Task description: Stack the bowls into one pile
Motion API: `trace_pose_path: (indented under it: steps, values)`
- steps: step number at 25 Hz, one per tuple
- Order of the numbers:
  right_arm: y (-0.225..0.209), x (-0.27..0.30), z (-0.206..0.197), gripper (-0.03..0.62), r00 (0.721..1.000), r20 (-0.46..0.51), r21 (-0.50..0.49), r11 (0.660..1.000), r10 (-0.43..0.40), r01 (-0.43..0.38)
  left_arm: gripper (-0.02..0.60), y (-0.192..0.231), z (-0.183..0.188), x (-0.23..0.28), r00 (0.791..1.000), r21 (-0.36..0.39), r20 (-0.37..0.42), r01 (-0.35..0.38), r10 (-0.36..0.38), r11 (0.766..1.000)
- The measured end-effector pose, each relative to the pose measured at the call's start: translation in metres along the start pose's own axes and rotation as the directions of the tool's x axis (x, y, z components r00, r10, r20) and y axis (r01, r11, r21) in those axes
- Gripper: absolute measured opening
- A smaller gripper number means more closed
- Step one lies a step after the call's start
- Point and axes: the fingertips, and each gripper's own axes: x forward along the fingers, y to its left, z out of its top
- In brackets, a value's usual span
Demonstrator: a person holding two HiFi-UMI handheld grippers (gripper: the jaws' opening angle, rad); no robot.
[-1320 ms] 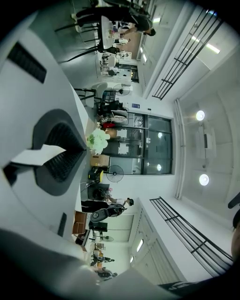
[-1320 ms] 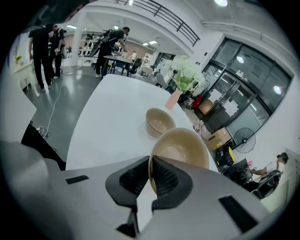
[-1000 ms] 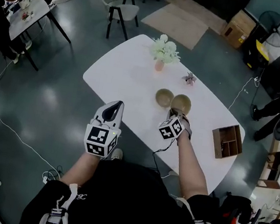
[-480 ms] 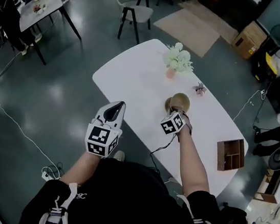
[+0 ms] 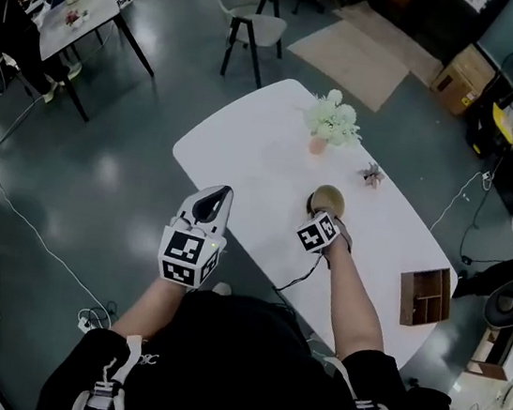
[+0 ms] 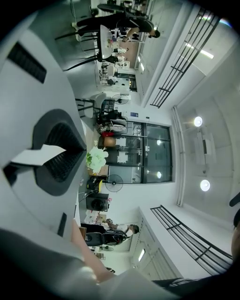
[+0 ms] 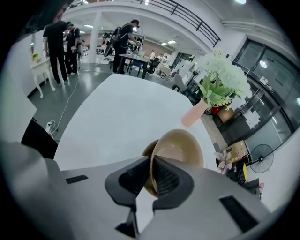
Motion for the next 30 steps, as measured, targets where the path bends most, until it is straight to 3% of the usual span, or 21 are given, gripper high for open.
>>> trace_pose_path:
  steps: [6, 10, 13, 15, 17, 18, 21, 23, 25, 28, 30]
  values:
    - [0.002, 0.001, -0.002, 0.063, 0.999, 0.003, 0.004, 0.999, 0.035, -0.035, 0.012, -0.01, 0.007, 0.009, 1.0, 0.021, 0.003, 0.03, -0.03, 0.999]
    - [0.003, -0.009, 0.003, 0.177, 0.997, 0.056, 0.039, 0.998, 0.056, -0.058, 0.012, -0.018, 0.01, 0.012, 0.999, 0.025, 0.0, 0.046, -0.046, 0.999]
    - [-0.003, -0.032, 0.014, 0.198, 0.982, 0.18, 0.158, 0.983, 0.063, -0.092, 0.012, -0.029, 0.013, 0.015, 0.997, 0.034, -0.002, 0.071, -0.071, 0.997]
    - [-0.017, -0.057, 0.025, 0.198, 0.952, 0.305, 0.281, 0.952, 0.033, -0.123, 0.012, -0.041, 0.015, 0.017, 0.995, 0.046, 0.001, 0.095, -0.095, 0.994]
    - [-0.042, -0.096, 0.034, 0.171, 0.895, 0.439, 0.392, 0.913, -0.075, -0.116, 0.012, -0.054, 0.018, 0.021, 0.993, 0.057, 0.004, 0.122, -0.122, 0.991]
    - [-0.056, -0.12, 0.038, 0.148, 0.852, 0.504, 0.437, 0.893, -0.142, -0.109, 0.012, -0.062, 0.019, 0.023, 0.991, 0.061, 0.005, 0.135, -0.136, 0.989]
    - [-0.09, -0.202, 0.041, 0.11, 0.692, 0.643, 0.545, 0.831, -0.329, -0.111, 0.012, -0.084, 0.024, 0.028, 0.985, 0.073, 0.013, 0.172, -0.174, 0.982]
    - [-0.108, -0.253, 0.032, 0.046, 0.605, 0.652, 0.614, 0.787, -0.457, -0.066, 0.012, -0.1, 0.027, 0.03, 0.98, 0.079, 0.019, 0.196, -0.198, 0.977]
    - [-0.121, -0.295, 0.016, 0.015, 0.538, 0.626, 0.668, 0.744, -0.564, 0.004, 0.012, -0.117, 0.031, 0.032, 0.975, 0.085, 0.025, 0.22, -0.223, 0.972]
    - [-0.13, -0.345, -0.01, 0.014, 0.465, 0.57, 0.721, 0.684, -0.677, 0.111, 0.012, -0.143, 0.039, 0.035, 0.964, 0.094, 0.034, 0.26, -0.265, 0.961]
    - [-0.13, -0.369, -0.03, 0.014, 0.43, 0.529, 0.75, 0.64, -0.732, 0.168, 0.012, -0.159, 0.041, 0.034, 0.954, 0.101, 0.034, 0.292, -0.296, 0.951]
